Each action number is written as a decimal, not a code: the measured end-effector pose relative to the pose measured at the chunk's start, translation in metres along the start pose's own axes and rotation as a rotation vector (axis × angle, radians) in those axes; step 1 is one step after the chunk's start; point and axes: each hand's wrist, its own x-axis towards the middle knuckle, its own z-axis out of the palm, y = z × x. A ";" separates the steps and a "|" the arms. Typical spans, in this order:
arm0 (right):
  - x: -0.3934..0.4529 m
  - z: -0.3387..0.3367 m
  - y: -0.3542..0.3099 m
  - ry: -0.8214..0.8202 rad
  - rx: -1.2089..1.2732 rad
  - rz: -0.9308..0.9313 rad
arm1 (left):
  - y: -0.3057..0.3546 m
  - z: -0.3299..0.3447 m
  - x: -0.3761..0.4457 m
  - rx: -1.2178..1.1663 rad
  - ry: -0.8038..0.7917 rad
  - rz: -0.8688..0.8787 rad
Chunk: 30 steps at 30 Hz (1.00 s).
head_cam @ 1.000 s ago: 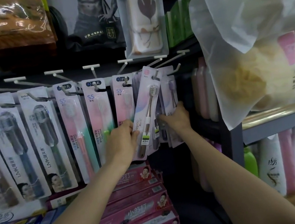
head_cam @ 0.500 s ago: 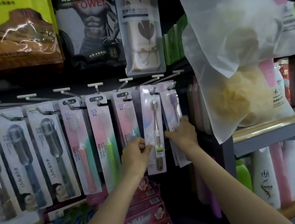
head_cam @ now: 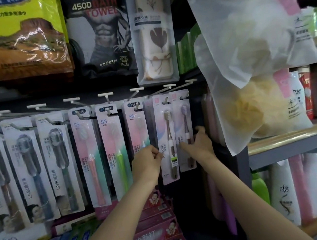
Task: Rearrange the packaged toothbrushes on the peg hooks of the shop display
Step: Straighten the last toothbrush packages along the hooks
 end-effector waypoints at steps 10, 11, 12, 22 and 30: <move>0.017 0.002 -0.025 0.073 0.383 0.016 | -0.001 0.000 0.005 -0.178 -0.076 -0.040; 0.019 0.001 -0.025 0.063 0.396 0.015 | -0.002 0.000 0.006 -0.185 -0.080 -0.035; 0.020 0.000 -0.025 0.050 0.412 0.013 | -0.002 -0.001 0.007 -0.190 -0.084 -0.032; 0.014 -0.001 -0.020 0.005 0.415 -0.043 | -0.009 0.001 0.006 -0.164 -0.091 -0.016; -0.005 -0.004 -0.008 0.067 0.171 -0.137 | -0.010 -0.018 -0.015 0.078 -0.013 0.231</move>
